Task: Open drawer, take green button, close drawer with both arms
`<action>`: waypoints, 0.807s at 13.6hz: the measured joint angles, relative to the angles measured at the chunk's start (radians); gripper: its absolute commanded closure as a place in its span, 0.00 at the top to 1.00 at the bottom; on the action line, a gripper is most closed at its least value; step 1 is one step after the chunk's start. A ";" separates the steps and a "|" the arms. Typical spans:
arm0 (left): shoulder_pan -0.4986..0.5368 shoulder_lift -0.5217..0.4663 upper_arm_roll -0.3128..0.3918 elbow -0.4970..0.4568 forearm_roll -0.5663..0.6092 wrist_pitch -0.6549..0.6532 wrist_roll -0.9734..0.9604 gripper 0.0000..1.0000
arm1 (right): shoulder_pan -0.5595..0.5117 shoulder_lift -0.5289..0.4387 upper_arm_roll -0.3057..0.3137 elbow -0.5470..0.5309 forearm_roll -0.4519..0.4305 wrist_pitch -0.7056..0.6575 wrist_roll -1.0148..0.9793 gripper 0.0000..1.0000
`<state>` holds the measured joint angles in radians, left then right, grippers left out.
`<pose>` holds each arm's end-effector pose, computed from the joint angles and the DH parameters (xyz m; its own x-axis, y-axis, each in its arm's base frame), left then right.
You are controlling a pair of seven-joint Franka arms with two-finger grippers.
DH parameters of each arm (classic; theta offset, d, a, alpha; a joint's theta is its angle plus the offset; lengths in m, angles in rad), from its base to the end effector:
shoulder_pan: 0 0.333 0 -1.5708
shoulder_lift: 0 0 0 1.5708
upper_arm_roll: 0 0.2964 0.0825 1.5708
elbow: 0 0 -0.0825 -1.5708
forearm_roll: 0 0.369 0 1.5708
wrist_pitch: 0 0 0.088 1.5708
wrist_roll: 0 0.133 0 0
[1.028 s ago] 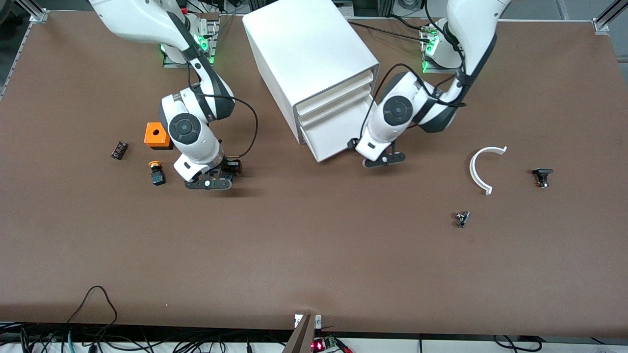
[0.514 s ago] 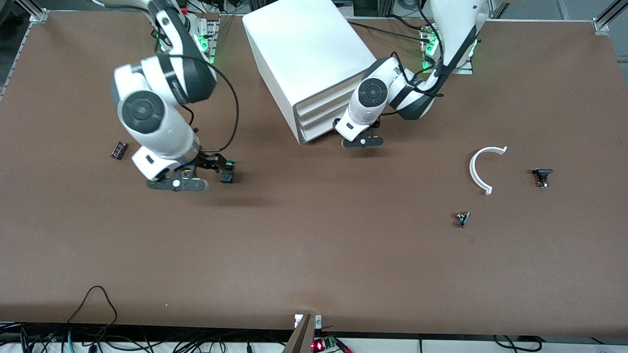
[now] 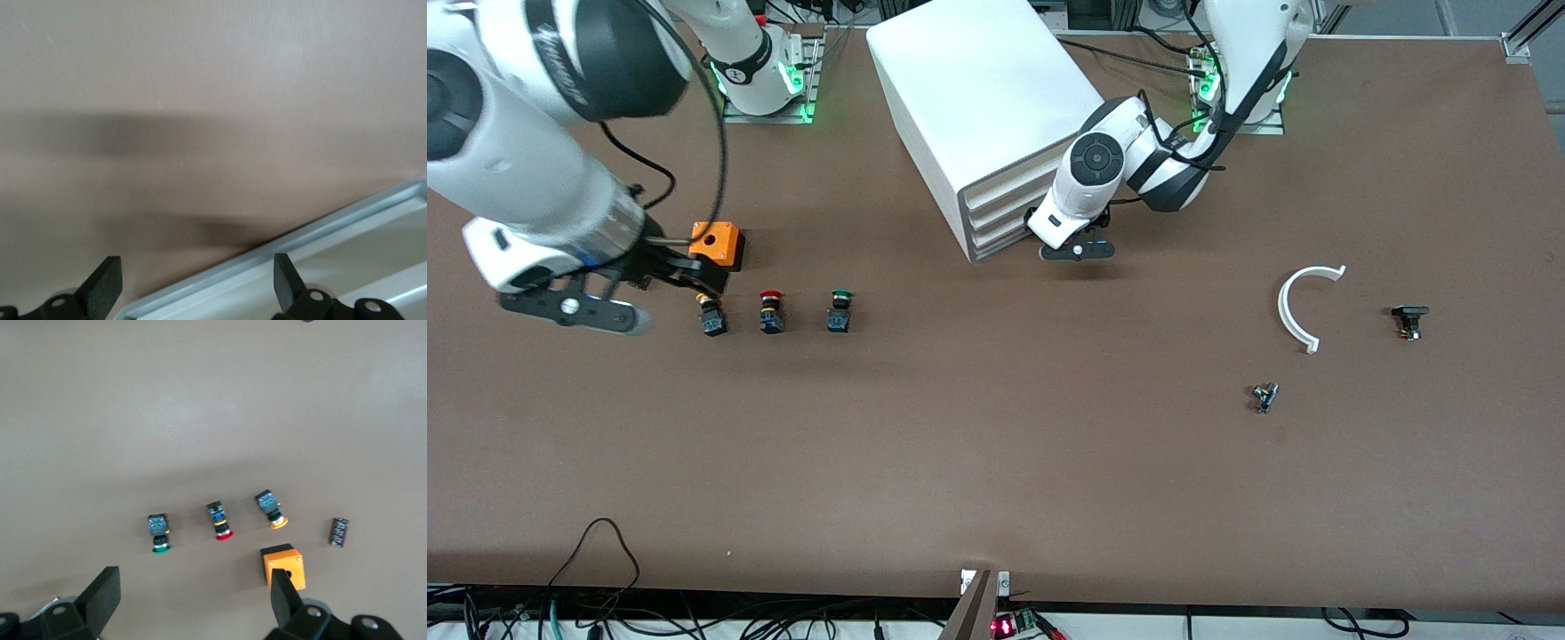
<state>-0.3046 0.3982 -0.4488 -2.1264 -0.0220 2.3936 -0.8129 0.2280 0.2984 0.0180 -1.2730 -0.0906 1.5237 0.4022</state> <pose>0.3948 -0.3791 0.1992 0.9759 0.0917 -0.1980 0.1044 -0.9930 0.0547 0.6014 0.1366 0.5378 0.9873 -0.1588 -0.0103 -0.1571 -0.9828 0.0970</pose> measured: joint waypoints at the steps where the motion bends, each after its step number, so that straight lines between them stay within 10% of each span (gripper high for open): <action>1: 0.024 -0.017 0.003 0.008 0.000 0.005 0.000 1.00 | -0.047 -0.016 0.017 -0.002 0.000 -0.012 -0.058 1.00; 6: 0.285 -0.193 0.012 0.058 0.000 -0.022 0.108 1.00 | -0.195 -0.088 -0.002 -0.124 0.008 -0.025 -0.295 1.00; 11: 0.352 -0.356 0.102 0.246 0.000 -0.448 0.507 1.00 | -0.193 -0.140 -0.008 -0.207 0.008 -0.039 -0.299 1.00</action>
<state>0.0474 0.0422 -0.3466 -1.8800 -0.0217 1.9452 -0.3060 0.0354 0.1582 0.0103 -1.4804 -0.0823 1.4846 0.1035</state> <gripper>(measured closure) 0.000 0.000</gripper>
